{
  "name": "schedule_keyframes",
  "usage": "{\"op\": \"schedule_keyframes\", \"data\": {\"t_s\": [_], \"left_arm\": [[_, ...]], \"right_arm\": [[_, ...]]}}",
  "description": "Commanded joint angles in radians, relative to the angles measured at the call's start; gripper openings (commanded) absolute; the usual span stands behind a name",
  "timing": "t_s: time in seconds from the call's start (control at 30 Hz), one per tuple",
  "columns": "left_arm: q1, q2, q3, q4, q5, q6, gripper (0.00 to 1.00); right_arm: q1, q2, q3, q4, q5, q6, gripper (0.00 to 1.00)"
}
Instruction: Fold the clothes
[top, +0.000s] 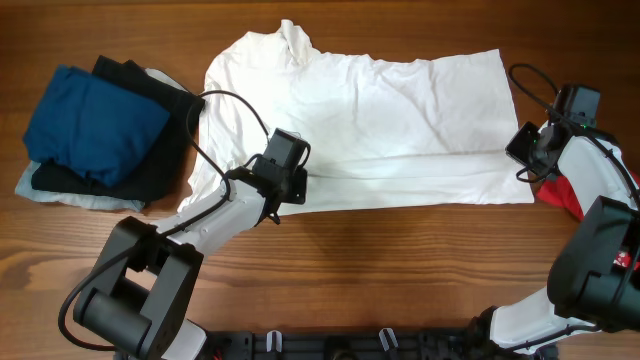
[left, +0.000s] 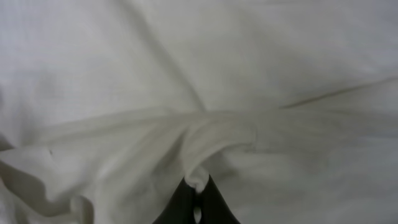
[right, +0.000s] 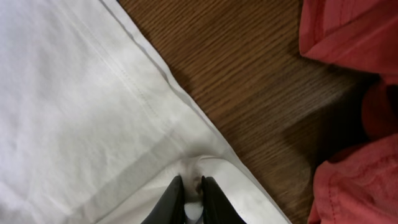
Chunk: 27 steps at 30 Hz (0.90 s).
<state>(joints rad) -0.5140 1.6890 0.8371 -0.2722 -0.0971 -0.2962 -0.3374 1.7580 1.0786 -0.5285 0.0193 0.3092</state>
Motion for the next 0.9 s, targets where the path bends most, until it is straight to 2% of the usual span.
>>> {"op": "schedule_keyframes", "data": {"t_s": [0.0,0.07,0.13,0.2,0.27,0.3,0.33,0.47,0.53,0.7,0.87], "left_arm": [[0.007,-0.032,0.026,0.006,-0.138,0.005,0.04],[0.011,-0.046,0.037,0.021,-0.221,0.005,0.04],[0.023,-0.047,0.039,0.050,-0.229,0.005,0.04],[0.037,-0.039,0.039,0.056,-0.229,0.003,0.04],[0.051,-0.024,0.039,0.056,-0.226,0.001,0.06],[0.058,-0.018,0.039,0.056,-0.226,0.000,0.11],[0.062,-0.011,0.039,0.056,-0.225,-0.003,0.22],[0.063,-0.010,0.039,0.031,-0.204,-0.003,0.40],[0.063,-0.010,0.039,-0.003,-0.178,-0.003,0.41],[0.057,-0.044,0.039,-0.180,-0.128,-0.011,0.39],[0.059,-0.069,0.038,-0.320,-0.129,-0.056,0.45]], "right_arm": [[-0.002,0.021,0.019,-0.003,-0.001,0.005,0.11],[-0.002,0.021,0.019,0.002,0.002,0.005,0.11],[-0.002,0.021,0.019,0.018,0.001,0.006,0.11],[-0.002,0.021,0.019,0.029,-0.003,0.008,0.20],[-0.002,0.021,0.019,0.040,-0.013,0.008,0.22],[-0.002,0.021,0.019,0.043,-0.014,0.007,0.23],[-0.002,0.021,0.019,0.043,-0.014,0.007,0.25],[-0.002,0.021,0.019,0.020,-0.014,0.005,0.27],[-0.002,0.021,0.019,-0.016,-0.011,0.005,0.29],[-0.003,0.021,0.019,-0.177,0.179,0.064,0.38],[-0.003,0.021,-0.024,-0.220,0.185,0.063,0.41]]}}
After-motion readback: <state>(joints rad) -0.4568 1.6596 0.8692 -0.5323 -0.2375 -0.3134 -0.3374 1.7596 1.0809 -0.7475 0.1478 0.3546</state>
